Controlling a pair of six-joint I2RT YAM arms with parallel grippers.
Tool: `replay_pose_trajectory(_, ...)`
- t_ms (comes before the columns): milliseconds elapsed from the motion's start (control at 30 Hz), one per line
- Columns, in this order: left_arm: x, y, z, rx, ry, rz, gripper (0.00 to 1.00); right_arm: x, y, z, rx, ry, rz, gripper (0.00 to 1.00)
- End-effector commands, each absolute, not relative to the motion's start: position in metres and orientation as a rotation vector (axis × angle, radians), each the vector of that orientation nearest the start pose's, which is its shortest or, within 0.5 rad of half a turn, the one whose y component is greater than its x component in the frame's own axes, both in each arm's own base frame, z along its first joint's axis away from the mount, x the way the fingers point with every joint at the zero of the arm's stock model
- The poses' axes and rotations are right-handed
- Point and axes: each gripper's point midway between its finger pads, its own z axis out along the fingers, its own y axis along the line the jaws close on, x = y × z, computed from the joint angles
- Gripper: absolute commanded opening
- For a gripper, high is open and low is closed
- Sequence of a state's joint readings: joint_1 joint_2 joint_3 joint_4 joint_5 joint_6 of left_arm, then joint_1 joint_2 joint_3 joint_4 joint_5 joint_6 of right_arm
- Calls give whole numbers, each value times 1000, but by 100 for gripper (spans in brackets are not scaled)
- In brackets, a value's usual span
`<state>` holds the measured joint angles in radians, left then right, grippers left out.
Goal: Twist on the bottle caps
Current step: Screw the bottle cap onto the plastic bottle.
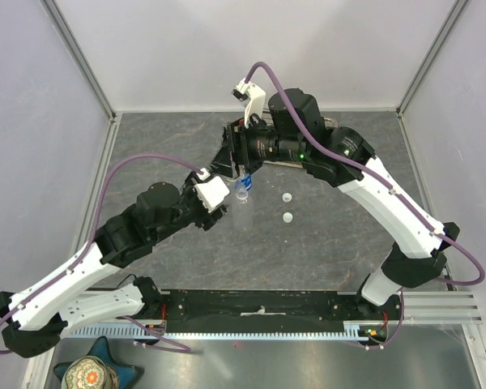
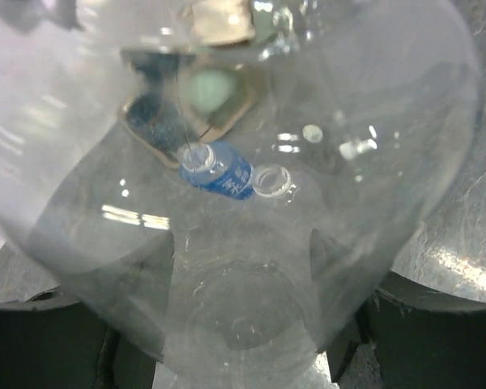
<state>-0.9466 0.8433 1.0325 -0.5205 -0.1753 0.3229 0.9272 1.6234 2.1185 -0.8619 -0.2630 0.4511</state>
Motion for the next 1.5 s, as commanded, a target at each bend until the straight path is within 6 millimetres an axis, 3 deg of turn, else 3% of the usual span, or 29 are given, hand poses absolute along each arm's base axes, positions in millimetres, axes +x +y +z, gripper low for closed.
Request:
replay_pose_trajectory(0, 206, -222, 343, 922, 1474, -380, 12, 186, 390, 455, -731, 1920, 1255, 67)
replay_pose_trajectory(167, 196, -217, 344, 910, 1486, -456, 12, 185, 381, 500, -725, 1769, 1257, 77)
replay_pose_trajectory(300, 180, -219, 339, 931, 1500, -572, 13, 186, 374, 536, -731, 1632, 1249, 98)
replay_pose_trajectory(500, 138, -228, 333, 1071, 1481, -796, 15, 184, 362, 557, -790, 1454, 1236, 98)
replay_pose_trajectory(700, 69, -236, 339, 1338, 1349, -1120, 14, 141, 352, 551, -1099, 1192, 1351, 98)
replay_pose_trajectory(900, 43, -234, 351, 1422, 1261, -1264, 14, 104, 343, 542, -1296, 1004, 1510, 89)
replay_pose_trajectory(1167, 42, -239, 360, 1373, 1269, -1355, 14, 80, 334, 556, -1285, 819, 1646, 88)
replay_pose_trajectory(1467, 54, -249, 368, 1326, 1263, -1372, 13, 79, 364, 534, -1315, 866, 1690, 85)
